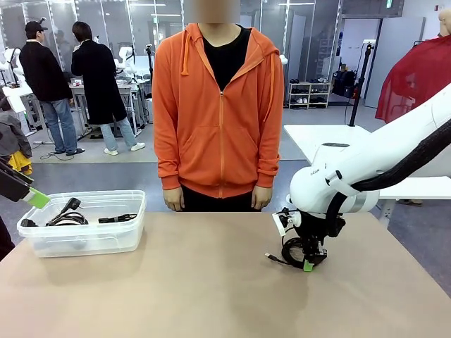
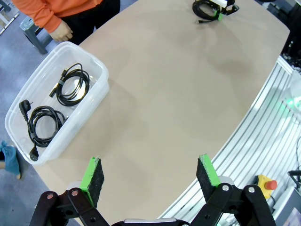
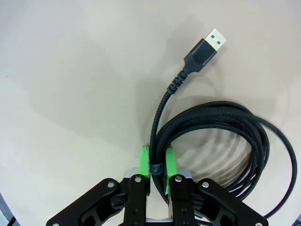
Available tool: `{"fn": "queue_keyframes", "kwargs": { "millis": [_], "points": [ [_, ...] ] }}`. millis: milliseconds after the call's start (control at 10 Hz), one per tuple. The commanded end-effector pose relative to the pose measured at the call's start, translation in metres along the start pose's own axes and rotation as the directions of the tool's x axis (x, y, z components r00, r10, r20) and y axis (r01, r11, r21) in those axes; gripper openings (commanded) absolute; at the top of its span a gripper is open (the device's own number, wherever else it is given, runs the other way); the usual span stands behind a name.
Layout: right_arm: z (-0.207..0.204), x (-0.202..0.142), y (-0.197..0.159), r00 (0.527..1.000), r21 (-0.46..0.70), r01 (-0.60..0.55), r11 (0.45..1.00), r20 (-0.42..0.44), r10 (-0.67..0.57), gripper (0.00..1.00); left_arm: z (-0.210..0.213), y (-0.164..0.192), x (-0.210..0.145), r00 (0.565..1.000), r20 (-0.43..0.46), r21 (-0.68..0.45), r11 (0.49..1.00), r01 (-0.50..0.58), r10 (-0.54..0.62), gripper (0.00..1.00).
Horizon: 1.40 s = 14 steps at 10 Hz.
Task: Organize and store the cables.
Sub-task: Place the USB Extension Cable into the Organizing box.
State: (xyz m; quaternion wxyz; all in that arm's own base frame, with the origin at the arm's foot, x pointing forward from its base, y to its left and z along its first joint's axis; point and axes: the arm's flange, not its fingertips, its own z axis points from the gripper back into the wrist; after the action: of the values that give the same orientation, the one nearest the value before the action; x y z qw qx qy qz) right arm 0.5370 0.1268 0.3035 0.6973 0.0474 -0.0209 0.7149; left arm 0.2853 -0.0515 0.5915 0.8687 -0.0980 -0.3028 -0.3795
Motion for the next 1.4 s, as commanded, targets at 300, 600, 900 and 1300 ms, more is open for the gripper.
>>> {"fn": "queue_keyframes", "kwargs": {
  "millis": [300,600,900,1300],
  "points": [
    [0.021,0.01,0.002,0.999,-0.021,-0.027,0.999,-0.023,0.026,0.0,-0.002,-0.002,0.0,1.0,0.01,0.008,1.0,-0.014,0.013,1.0],
    [0.086,0.046,0.007,0.995,-0.063,-0.034,0.997,-0.097,0.027,0.0,-0.002,-0.002,0.0,1.0,0.01,0.008,1.0,-0.014,0.013,1.0],
    [0.115,0.081,0.013,0.994,-0.051,-0.013,0.999,-0.108,0.008,0.0,-0.002,-0.002,0.0,1.0,0.01,0.008,1.0,-0.014,0.013,1.0],
    [0.121,0.146,0.024,0.997,-0.086,-0.036,0.996,-0.066,0.031,0.0,-0.002,-0.002,0.0,1.0,0.01,0.008,1.0,-0.014,0.013,1.0]
  ]
}}
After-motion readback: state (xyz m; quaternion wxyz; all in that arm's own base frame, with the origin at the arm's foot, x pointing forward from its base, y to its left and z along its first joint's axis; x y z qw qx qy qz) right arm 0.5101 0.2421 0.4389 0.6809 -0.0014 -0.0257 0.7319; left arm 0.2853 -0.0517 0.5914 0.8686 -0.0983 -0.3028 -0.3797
